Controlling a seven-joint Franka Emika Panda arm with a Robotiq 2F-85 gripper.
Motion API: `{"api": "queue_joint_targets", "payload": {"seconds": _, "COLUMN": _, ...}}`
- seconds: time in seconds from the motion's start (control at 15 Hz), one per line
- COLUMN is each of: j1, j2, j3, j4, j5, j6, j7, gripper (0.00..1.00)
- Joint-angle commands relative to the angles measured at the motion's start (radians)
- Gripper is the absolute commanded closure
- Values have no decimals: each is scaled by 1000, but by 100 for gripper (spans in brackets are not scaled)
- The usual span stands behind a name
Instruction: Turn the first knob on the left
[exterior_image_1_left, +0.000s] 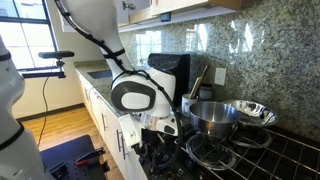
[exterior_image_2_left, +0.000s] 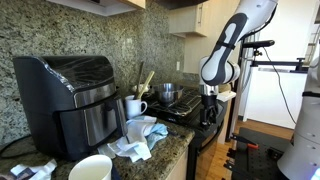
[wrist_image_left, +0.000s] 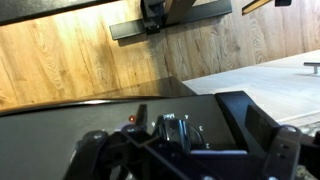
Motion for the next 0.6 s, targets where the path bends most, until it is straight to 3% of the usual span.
{"api": "queue_joint_targets", "payload": {"seconds": 0.0, "j1": -29, "j2": -2, "j3": 7, "j4": 11, "j5": -3, "j6": -2, "j7": -69, "gripper": 0}}
{"api": "queue_joint_targets", "payload": {"seconds": 0.53, "j1": -48, "j2": -2, "j3": 16, "j4": 45, "j5": -13, "j6": -64, "j7": -252, "gripper": 0}}
